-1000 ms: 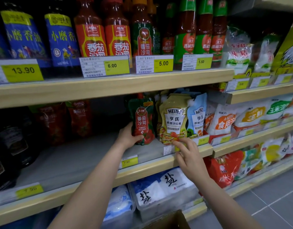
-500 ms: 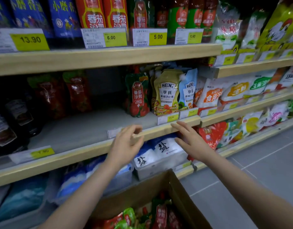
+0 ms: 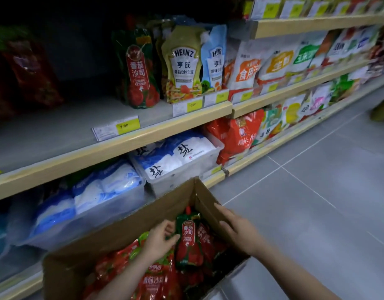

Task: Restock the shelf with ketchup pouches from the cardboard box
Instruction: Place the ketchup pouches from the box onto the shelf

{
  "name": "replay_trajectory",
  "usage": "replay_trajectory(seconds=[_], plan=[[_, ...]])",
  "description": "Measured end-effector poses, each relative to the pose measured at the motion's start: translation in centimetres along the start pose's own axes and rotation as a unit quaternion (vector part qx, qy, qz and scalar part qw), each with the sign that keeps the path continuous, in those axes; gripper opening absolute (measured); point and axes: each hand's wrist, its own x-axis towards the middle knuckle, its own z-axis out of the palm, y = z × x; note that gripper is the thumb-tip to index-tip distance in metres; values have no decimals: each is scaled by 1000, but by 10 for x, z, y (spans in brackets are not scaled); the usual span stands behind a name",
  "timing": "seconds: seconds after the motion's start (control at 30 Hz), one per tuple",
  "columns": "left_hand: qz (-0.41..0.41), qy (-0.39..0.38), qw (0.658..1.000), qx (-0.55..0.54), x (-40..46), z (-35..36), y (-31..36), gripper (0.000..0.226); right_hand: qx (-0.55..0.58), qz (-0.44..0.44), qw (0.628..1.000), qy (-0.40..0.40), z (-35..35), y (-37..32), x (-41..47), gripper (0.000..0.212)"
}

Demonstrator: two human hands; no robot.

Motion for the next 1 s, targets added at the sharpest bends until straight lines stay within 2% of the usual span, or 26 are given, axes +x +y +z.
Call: replay_trajectory(seconds=[0.07, 0.2, 0.3, 0.37, 0.47, 0.53, 0.6, 0.7, 0.8, 0.87, 1.0], plan=[[-19, -22, 999, 30, 7, 13, -12, 29, -11, -5, 1000, 3, 2, 3, 1, 53], [-58, -50, 994, 76, 23, 35, -23, 78, -3, -19, 1000, 3, 2, 6, 5, 55], [-108, -98, 970, 196, 34, 53, -22, 87, 3, -26, 1000, 10, 3, 7, 6, 53], [-133, -117, 970, 169, 42, 62, -25, 91, 5, -29, 999, 14, 3, 7, 7, 54], [-181, -119, 975, 52, 50, 69, -36, 80, 8, -23, 1000, 15, 2, 5, 7, 53], [-206, -120, 970, -39, 51, 71, -32, 84, 9, -17, 1000, 12, 2, 4, 6, 53], [-206, -117, 967, -94, 47, 71, -21, 84, 16, -12, 1000, 10, 1, 3, 5, 54], [-174, -76, 970, -153, 35, 64, -7, 67, 23, -7, 1000, 8, -2, -1, 4, 55], [-130, -8, 976, -177, 21, 49, 4, 66, 57, 1, 998, 7, -6, -5, 2, 55], [-99, 9, 978, -182, 13, 37, 15, 63, 88, 12, 996, 13, -8, -9, 1, 53], [-27, 55, 985, -161, -3, 7, 51, 58, 103, 11, 986, 130, -18, -37, 12, 63]])
